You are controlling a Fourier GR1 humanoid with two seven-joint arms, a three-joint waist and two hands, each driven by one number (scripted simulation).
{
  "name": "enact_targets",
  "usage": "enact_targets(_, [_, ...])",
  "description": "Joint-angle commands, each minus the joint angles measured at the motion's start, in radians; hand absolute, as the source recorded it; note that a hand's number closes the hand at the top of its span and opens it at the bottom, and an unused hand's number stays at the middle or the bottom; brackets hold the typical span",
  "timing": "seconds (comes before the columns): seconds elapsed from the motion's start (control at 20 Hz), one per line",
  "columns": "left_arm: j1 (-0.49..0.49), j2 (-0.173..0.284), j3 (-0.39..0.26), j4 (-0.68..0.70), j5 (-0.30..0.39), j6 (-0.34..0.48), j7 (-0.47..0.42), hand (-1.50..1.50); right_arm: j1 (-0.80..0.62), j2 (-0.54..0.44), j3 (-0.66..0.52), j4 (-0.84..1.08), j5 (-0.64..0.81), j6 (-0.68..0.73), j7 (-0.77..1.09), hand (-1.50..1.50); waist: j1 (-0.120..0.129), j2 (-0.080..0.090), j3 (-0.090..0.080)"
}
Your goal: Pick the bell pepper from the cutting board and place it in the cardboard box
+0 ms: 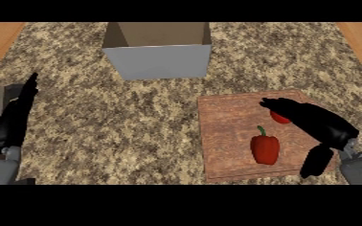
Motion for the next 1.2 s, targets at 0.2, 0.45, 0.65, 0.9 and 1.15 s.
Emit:
enact_targets(0.2, [0.081, -0.055, 0.048, -0.095, -0.056, -0.018, 0.002, 0.0, 0.022, 0.09, -0.048, 0.007, 0.118, 0.069, -0.021, -1.5, -0.001, -0.001, 0.001])
enact_targets(0.45, [0.003, -0.03, 0.115, 0.019, -0.057, -0.092, -0.022, 0.0, 0.014, 0.142, -0.082, 0.024, 0.141, 0.091, -0.079, -1.5, -0.003, 0.0, 0.001])
enact_targets(0.65, [0.057, -0.074, 0.093, -0.077, -0.092, -0.07, 0.0, 0.0, 0.017, 0.194, -0.082, -0.113, 0.113, 0.18, 0.007, -1.5, -0.002, -0.001, 0.001])
enact_targets(0.9, [0.039, -0.067, 0.137, -0.03, -0.103, -0.098, -0.018, 0.0, 0.122, 0.251, -0.074, -0.253, 0.116, 0.205, 0.054, -1.5, -0.006, -0.001, 0.001])
enact_targets(1.15, [0.009, -0.103, 0.128, -0.018, -0.139, -0.083, 0.008, 0.0, 0.154, 0.232, -0.017, -0.216, 0.234, 0.206, 0.047, -1.5, -0.006, 0.0, 0.001])
